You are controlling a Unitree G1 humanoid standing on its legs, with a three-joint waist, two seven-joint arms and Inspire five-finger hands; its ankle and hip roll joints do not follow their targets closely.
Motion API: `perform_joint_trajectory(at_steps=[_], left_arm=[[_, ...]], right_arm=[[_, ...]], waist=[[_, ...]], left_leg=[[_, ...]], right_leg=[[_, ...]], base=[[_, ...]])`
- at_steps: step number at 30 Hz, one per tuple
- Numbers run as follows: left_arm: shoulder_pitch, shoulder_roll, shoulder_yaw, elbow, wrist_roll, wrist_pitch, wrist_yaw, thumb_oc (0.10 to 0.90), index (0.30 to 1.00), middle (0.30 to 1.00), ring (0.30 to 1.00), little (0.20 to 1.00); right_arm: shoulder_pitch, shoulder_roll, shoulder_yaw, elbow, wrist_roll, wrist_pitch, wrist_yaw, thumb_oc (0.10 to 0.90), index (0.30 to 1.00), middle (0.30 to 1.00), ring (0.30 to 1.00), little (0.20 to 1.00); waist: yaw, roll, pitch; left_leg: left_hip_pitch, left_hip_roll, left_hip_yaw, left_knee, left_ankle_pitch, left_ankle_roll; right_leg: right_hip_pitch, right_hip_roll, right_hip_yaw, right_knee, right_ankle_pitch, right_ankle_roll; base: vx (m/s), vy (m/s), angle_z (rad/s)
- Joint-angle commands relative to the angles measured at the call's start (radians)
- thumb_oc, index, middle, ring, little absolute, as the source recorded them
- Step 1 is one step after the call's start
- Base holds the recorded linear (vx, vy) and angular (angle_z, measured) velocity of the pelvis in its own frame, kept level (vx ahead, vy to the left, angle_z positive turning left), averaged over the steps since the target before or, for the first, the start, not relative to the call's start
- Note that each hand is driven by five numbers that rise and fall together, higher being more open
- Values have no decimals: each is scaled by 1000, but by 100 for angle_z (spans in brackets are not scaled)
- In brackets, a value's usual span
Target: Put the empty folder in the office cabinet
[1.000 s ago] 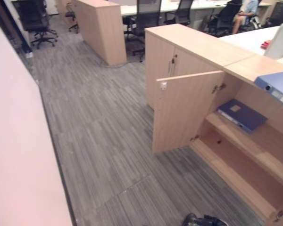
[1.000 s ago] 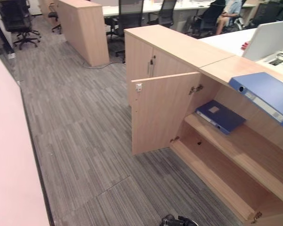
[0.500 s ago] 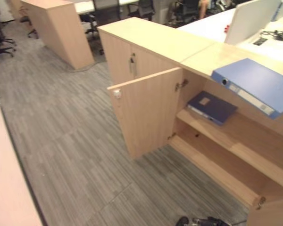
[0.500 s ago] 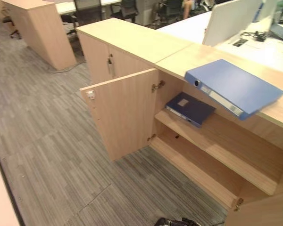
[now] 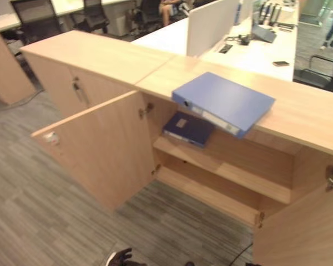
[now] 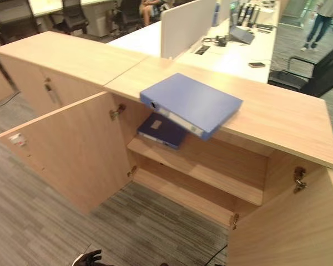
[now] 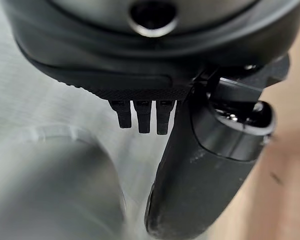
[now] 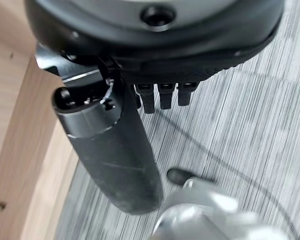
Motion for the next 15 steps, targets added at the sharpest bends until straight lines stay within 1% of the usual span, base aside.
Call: perform_joint_trajectory(at_steps=[1,2,3,4,5,6,7,8,9,11,14,15], left_arm=[[-37,41,-39,-175,-39,-44,-41,800,900,900,900,900],[-30,52,-39,-223,-43,-44,-51,800,900,900,900,900],[-20,67,-37,-278,-51,-47,-57,800,900,900,900,900],[-9,79,-34,-321,-58,-44,-65,800,900,900,900,900],[2,93,-35,-369,-53,-39,-74,800,900,900,900,900],[10,99,-35,-405,-50,-41,-76,800,900,900,900,900],[20,105,-33,-436,-55,-45,-77,800,900,900,900,900],[30,110,-29,-473,-65,-47,-85,800,900,900,900,900],[32,114,-28,-501,-72,-50,-88,800,900,900,900,900],[40,125,-17,-560,-63,-54,-92,800,900,900,900,900],[54,143,-4,-640,-58,-60,-89,800,900,900,900,900],[60,147,-1,-659,-58,-62,-89,800,900,900,900,900]], right_arm=[[-50,-75,-18,30,-33,1,1,800,900,900,900,900],[-51,-78,-17,26,-40,1,4,800,900,900,900,900],[-54,-84,-16,22,-46,-1,4,800,900,900,900,900],[-54,-87,-15,21,-56,-1,6,800,900,900,900,900],[-54,-92,-12,20,-65,1,11,800,900,900,900,900],[-51,-92,-10,23,-74,1,10,800,900,900,900,900],[-48,-92,-6,27,-81,1,12,800,900,900,900,900],[-45,-96,-7,25,-86,0,14,800,900,900,900,900],[-47,-100,-12,23,-85,-1,14,800,900,900,900,900],[-46,-98,-17,19,-98,-3,16,800,900,900,900,900],[-32,-91,-33,29,-118,0,17,800,900,900,900,900],[-26,-86,-38,32,-120,2,18,800,900,900,900,900]], waist=[[35,-6,78],[39,-4,79],[46,-2,84],[58,1,87],[72,5,91],[83,12,94],[92,20,95],[101,31,98],[103,40,98],[104,53,87],[99,68,54],[94,72,43]], left_leg=[[-47,-26,32,-171,125,48],[-43,-37,22,-234,117,49],[-63,-56,-3,-291,111,42],[-79,-86,-38,-364,116,35],[-104,-137,-77,-468,148,38],[-105,-176,-124,-541,157,28],[-109,-214,-172,-606,173,20],[-119,-242,-213,-648,195,13],[-138,-254,-232,-674,220,6],[-96,-254,-245,-744,213,8],[-29,-256,-243,-812,208,10],[-6,-258,-232,-837,210,11]], right_leg=[[61,-58,53,-27,-7,122],[68,-62,69,-31,-4,132],[78,-65,86,-37,-6,138],[87,-70,104,-42,-6,144],[89,-74,114,-48,8,144],[97,-72,133,-49,4,148],[107,-67,149,-53,2,151],[118,-60,167,-56,-1,154],[127,-57,178,-59,1,157],[138,-51,205,-69,0,174],[150,-63,220,-90,8,192],[155,-67,219,-99,12,196]], base=[[112,102,-77],[111,129,-83],[117,156,-67],[51,183,-58],[63,180,-51],[67,164,-48],[139,139,-62],[136,134,-79],[129,121,-75],[110,126,-68],[148,167,-49],[135,159,-19]])
